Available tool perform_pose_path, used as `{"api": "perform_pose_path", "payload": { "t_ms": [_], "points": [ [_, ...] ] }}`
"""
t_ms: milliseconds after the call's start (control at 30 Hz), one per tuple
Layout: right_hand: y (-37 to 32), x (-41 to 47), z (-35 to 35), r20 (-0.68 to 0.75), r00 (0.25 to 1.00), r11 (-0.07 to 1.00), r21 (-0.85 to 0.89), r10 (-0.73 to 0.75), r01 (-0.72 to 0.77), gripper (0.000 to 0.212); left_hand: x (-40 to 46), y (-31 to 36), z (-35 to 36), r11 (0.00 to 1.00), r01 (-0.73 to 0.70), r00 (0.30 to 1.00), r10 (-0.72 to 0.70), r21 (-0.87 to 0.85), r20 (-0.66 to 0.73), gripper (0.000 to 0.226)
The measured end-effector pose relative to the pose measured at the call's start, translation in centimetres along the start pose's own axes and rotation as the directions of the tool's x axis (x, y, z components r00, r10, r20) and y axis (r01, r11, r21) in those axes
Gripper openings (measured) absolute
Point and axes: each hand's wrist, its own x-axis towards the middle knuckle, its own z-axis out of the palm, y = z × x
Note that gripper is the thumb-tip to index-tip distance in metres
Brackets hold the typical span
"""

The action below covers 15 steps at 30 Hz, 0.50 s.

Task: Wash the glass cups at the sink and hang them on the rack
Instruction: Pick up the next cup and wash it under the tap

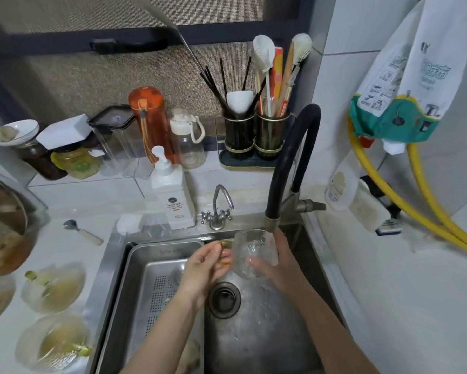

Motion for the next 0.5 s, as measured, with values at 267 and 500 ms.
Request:
{"api": "perform_pose_path", "payload": {
  "t_ms": [267, 500],
  "points": [
    [0.8, -1.0, -0.3, -0.006, 0.999, 0.999, -0.017, 0.043, -0.043, 0.083, -0.2, -0.2, 1.4, 0.966, -0.054, 0.998, 0.057, 0.252, -0.006, 0.027],
    [1.3, -0.3, -1.1, -0.026, 0.969, 0.964, 0.105, 0.247, -0.244, 0.028, -0.5, -2.0, 0.5, 0.508, -0.378, 0.922, 0.281, 0.774, 0.266, 0.038]
  ]
}}
